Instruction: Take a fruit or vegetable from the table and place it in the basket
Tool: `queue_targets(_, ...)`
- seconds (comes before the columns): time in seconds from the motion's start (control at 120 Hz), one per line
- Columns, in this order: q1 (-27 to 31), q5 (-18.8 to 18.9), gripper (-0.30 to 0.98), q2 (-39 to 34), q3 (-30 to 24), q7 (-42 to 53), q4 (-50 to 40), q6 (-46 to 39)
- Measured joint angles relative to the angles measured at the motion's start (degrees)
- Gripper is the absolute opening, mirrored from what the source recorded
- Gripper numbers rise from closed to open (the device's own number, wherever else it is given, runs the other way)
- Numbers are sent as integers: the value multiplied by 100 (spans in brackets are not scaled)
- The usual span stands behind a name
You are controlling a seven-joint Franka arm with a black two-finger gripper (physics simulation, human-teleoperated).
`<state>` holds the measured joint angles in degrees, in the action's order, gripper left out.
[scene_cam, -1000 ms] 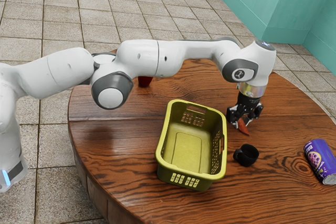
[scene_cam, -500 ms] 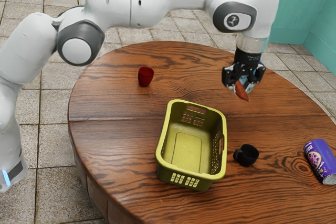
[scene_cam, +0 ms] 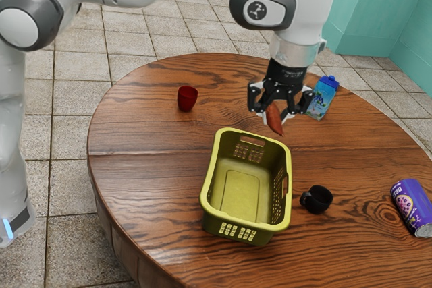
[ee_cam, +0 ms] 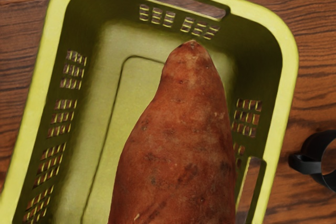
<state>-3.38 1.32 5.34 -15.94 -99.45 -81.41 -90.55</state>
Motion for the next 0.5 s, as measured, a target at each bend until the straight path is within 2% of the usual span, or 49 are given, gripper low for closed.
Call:
queue_targets(0.242, 20, -3, 17, 21, -33, 20, -121, -24)
queue_targets(0.383, 26, -5, 46, 1, -165, 28, -124, -55)
queue_targets(0.5, 4, -2, 59, -13, -304, 31, -113, -11)
